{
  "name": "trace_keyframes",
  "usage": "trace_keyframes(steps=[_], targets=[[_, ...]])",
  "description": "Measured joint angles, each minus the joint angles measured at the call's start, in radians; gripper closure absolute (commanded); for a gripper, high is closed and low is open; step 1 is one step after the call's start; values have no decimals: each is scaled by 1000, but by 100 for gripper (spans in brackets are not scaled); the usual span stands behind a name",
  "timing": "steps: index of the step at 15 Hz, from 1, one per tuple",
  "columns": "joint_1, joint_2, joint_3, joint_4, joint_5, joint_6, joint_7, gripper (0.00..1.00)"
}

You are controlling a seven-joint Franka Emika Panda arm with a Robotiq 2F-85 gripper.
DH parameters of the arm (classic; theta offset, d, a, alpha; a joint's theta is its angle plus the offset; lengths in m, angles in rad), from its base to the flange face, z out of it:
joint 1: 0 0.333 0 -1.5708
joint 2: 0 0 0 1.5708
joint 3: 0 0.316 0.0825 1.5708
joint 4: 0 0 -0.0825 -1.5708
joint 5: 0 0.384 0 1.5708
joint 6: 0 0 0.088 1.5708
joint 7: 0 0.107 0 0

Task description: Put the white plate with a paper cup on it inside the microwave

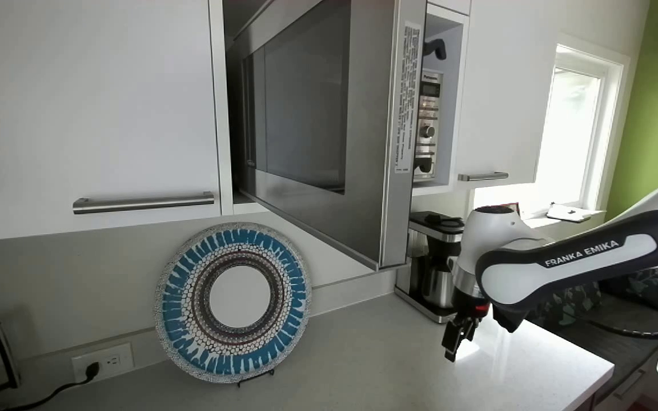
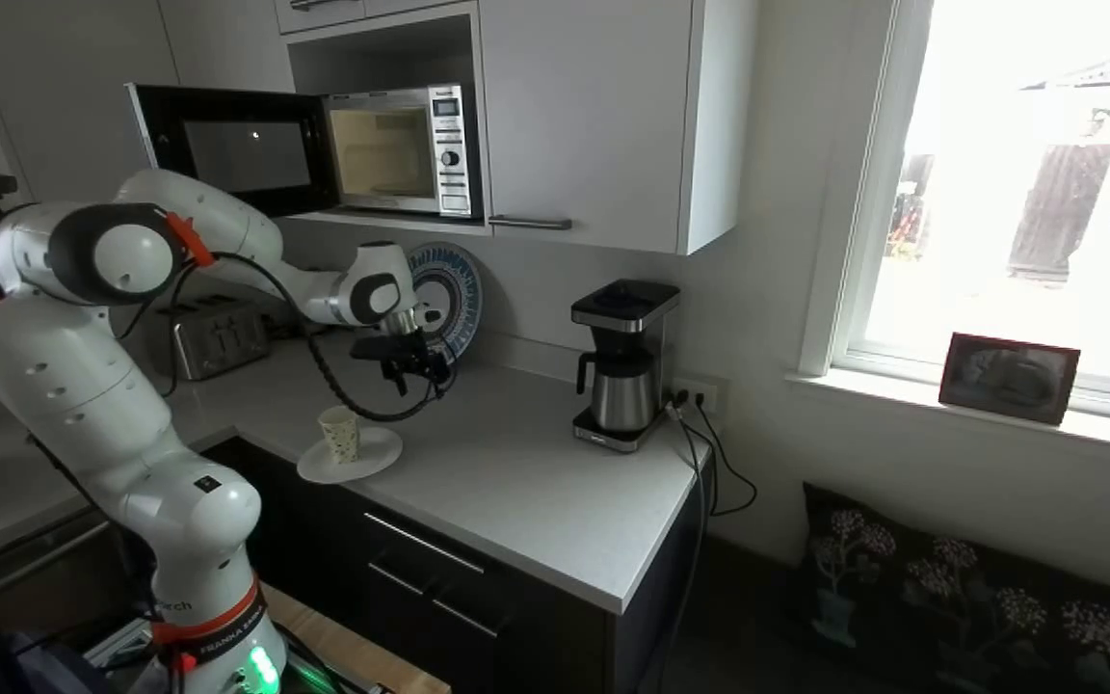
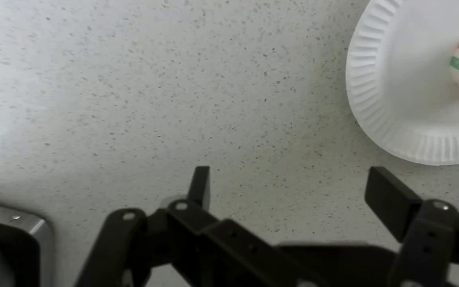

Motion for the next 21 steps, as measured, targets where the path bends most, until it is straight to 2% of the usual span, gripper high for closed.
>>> trace_keyframes(steps=[2,5,10,15,21], targets=[[18,62,-57,-13,129,53,-152,0],[31,139,-117,-10,349,48,-393,0],[13,227,-145,36,571,-167,-616,0],[-36,303,-145,113,640,-454,-679,0],[-46,330,-141,133,646,-478,-686,0]])
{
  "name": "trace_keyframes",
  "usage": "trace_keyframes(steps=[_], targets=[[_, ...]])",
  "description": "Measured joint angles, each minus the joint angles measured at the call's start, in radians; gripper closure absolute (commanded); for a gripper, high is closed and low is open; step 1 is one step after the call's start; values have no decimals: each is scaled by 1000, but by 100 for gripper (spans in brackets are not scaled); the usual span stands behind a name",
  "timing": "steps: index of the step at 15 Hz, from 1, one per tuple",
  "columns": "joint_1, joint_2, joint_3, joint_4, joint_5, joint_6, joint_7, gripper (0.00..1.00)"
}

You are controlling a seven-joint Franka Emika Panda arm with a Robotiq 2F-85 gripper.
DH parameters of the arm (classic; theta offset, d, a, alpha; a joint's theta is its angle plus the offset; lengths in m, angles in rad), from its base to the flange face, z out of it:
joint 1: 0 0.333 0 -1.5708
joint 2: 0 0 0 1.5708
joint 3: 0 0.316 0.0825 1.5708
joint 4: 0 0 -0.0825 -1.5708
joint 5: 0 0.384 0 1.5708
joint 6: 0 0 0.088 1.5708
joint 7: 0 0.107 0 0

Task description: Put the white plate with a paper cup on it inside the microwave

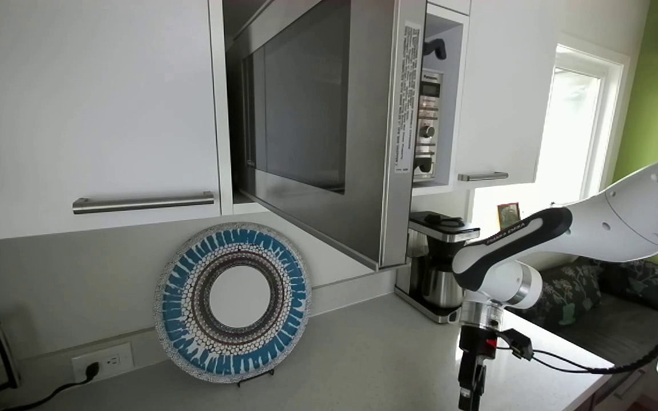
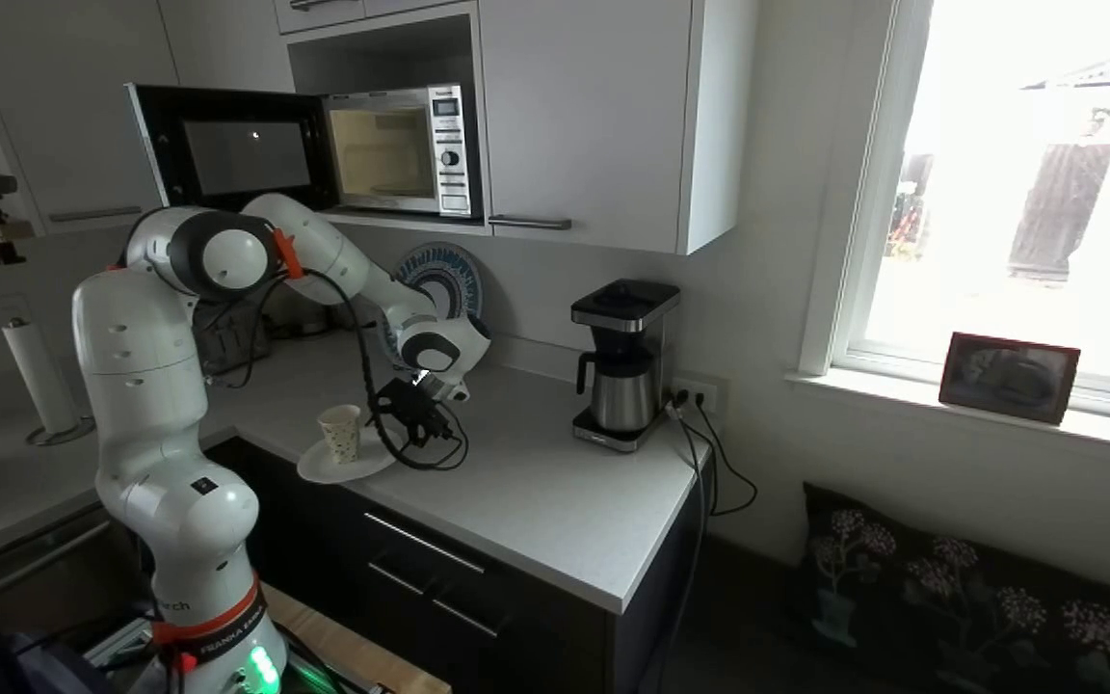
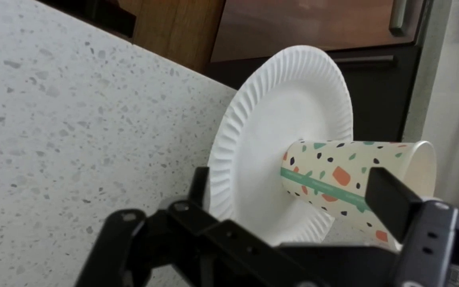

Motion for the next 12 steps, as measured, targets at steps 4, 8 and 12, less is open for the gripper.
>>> trace_keyframes(steps=[4,8,12], targets=[[-4,8,11,-4,-9,4,6,0],[-4,37,31,-5,-11,4,6,0],[-5,58,40,-6,-13,11,16,0]])
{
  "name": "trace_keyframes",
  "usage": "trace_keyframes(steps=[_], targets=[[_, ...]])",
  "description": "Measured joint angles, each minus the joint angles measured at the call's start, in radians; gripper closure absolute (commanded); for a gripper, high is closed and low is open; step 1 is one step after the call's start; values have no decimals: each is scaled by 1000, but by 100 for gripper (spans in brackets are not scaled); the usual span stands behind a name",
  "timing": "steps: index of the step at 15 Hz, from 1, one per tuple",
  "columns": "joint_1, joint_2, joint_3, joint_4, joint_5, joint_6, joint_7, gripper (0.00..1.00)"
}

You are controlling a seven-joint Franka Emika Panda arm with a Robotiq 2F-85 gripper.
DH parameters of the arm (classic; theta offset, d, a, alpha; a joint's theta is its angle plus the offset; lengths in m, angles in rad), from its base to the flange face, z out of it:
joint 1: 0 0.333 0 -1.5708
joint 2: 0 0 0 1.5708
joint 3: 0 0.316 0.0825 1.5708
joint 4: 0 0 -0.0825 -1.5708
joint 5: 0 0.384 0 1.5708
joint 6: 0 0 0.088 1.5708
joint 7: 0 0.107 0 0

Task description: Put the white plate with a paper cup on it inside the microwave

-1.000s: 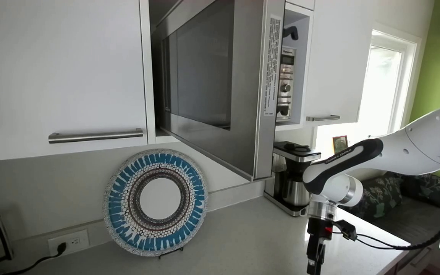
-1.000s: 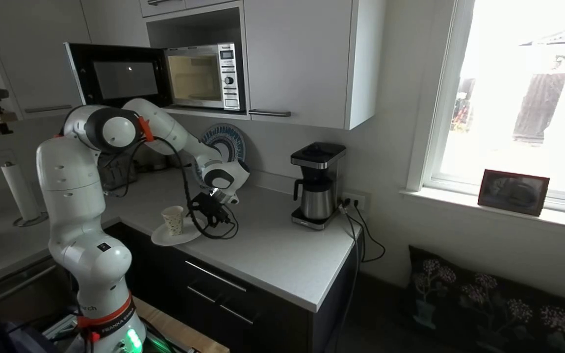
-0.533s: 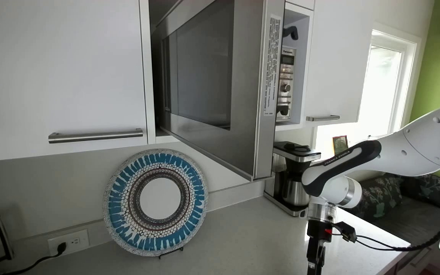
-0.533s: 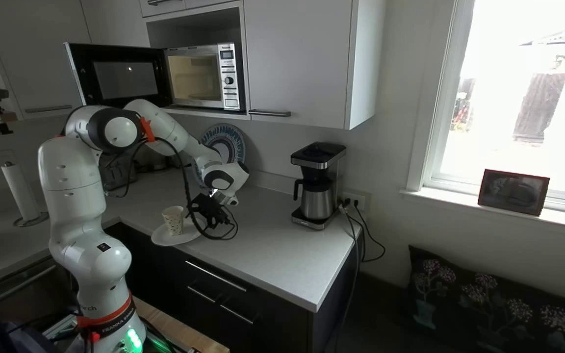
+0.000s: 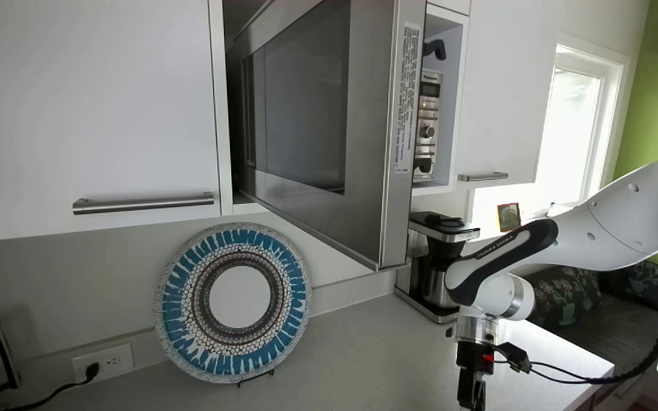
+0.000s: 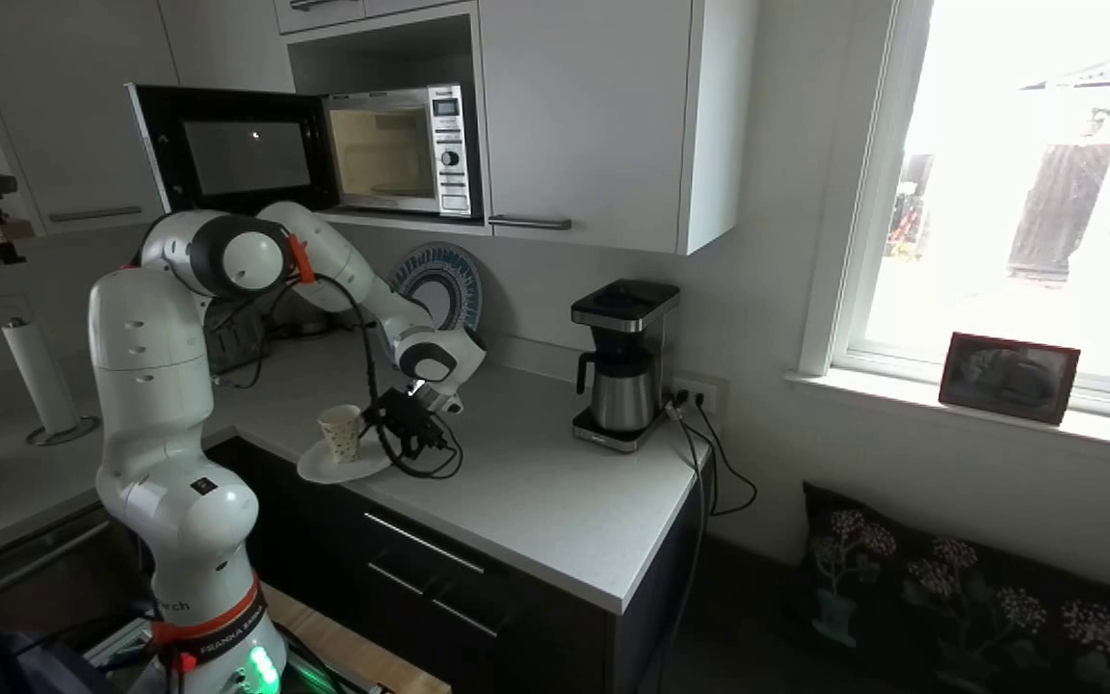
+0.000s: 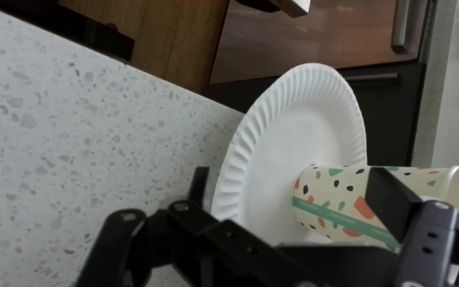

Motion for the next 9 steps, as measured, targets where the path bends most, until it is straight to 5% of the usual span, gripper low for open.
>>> trace_keyframes(steps=[9], targets=[[-19,53,6,-3,55,1,83,0]])
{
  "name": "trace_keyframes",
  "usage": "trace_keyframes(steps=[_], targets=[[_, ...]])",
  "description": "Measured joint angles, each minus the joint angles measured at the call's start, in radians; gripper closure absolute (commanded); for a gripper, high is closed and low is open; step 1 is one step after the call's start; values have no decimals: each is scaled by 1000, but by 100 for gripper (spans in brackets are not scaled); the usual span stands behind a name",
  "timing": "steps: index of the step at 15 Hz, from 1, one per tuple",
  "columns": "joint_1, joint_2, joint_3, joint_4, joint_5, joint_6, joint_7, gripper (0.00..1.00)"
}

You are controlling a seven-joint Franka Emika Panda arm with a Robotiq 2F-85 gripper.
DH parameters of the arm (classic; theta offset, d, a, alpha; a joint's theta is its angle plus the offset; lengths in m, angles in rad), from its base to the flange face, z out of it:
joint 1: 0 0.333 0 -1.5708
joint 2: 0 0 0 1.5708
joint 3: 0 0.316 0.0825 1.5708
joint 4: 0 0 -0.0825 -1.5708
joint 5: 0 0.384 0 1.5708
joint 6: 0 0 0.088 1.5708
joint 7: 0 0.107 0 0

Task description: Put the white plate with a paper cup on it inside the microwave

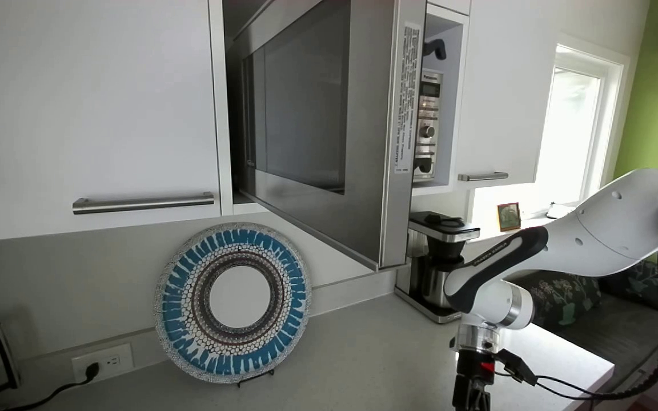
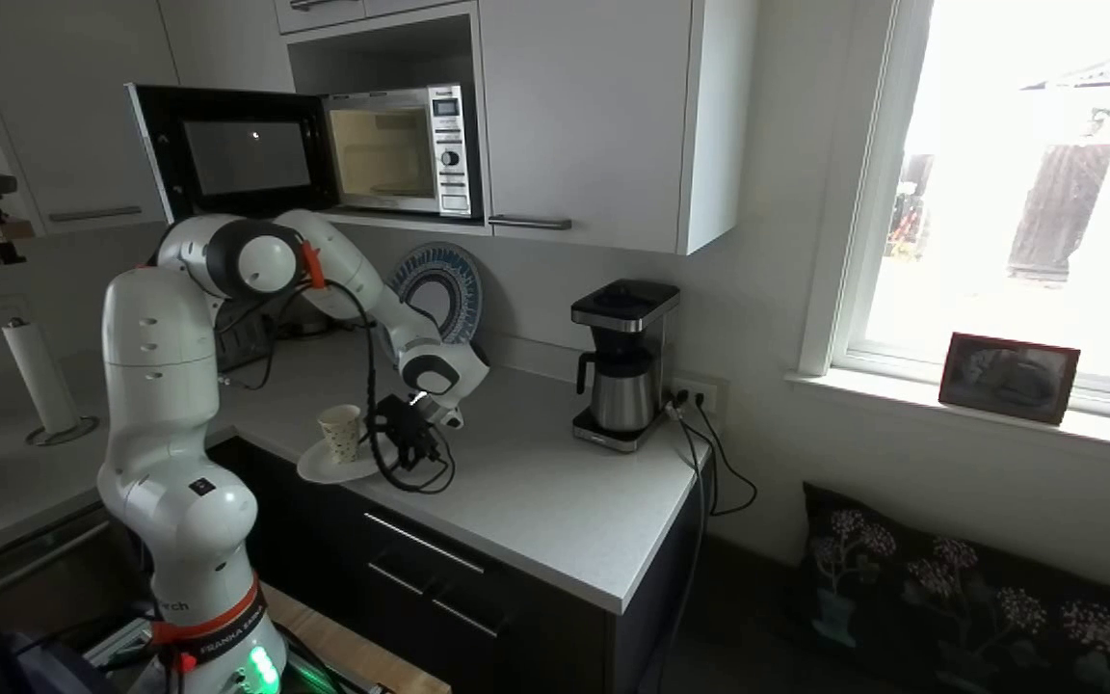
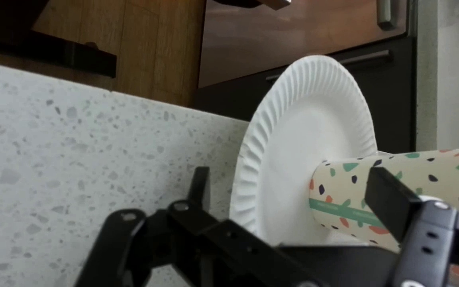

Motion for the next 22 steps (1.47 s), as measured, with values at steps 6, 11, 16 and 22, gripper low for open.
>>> trace_keyframes(steps=[6,11,16,22], targets=[[-14,16,0,0,76,0,41,0],[-19,27,1,-1,123,0,51,22],[-26,42,1,-3,151,0,51,45],[-39,60,0,-9,161,0,51,54]])
